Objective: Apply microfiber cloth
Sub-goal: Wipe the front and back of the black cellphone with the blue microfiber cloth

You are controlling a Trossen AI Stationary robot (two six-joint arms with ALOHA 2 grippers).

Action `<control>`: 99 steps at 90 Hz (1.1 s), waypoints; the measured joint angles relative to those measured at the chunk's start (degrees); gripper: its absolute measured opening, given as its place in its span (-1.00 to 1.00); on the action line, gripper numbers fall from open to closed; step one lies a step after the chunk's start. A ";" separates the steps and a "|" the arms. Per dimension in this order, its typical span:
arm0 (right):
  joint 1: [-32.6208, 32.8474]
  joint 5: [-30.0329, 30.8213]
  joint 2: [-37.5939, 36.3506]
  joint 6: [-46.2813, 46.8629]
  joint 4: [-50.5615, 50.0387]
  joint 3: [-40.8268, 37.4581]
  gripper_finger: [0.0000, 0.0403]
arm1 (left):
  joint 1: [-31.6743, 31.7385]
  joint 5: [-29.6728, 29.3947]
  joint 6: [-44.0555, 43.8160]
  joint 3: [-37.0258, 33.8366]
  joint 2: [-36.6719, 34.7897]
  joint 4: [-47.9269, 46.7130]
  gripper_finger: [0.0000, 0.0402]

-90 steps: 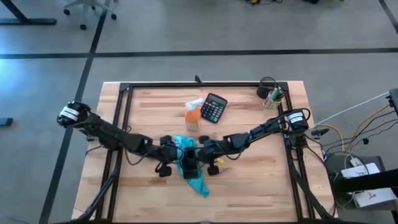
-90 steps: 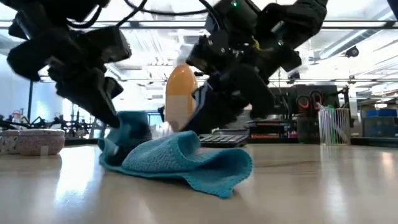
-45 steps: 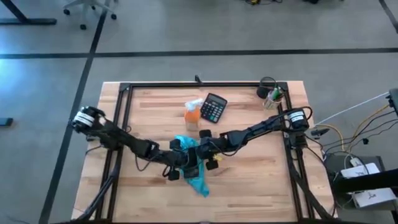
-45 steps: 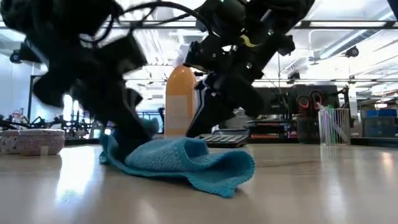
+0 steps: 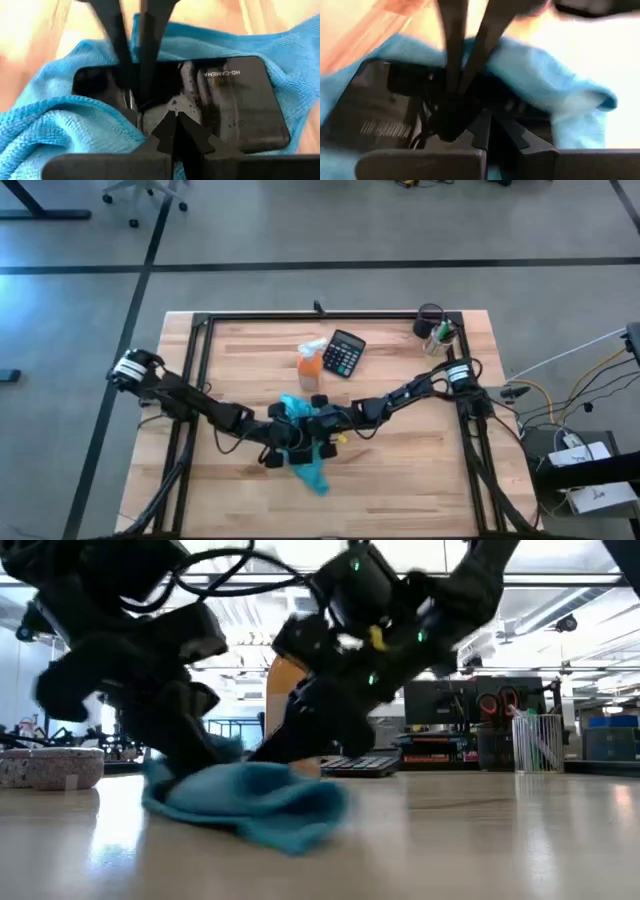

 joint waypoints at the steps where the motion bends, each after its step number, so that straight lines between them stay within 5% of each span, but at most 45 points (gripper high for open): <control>1: -0.05 0.00 0.13 0.18 -0.04 0.02 -1.00 | 0.00 -0.04 -0.03 -0.01 -0.32 -0.66 -1.00; 27: -0.95 0.27 -1.56 3.34 -0.59 -3.35 -1.00 | 0.00 -0.52 -2.45 -2.03 -2.89 -6.27 -1.00; 65: 0.42 1.05 -8.82 7.29 -5.41 -8.42 -1.00 | -0.02 -2.00 -5.79 -8.80 -2.01 7.79 -1.00; 99: 1.65 1.77 -10.65 13.12 -10.58 -11.93 -1.00 | -0.01 -1.99 -5.84 -9.26 -1.95 8.64 -1.00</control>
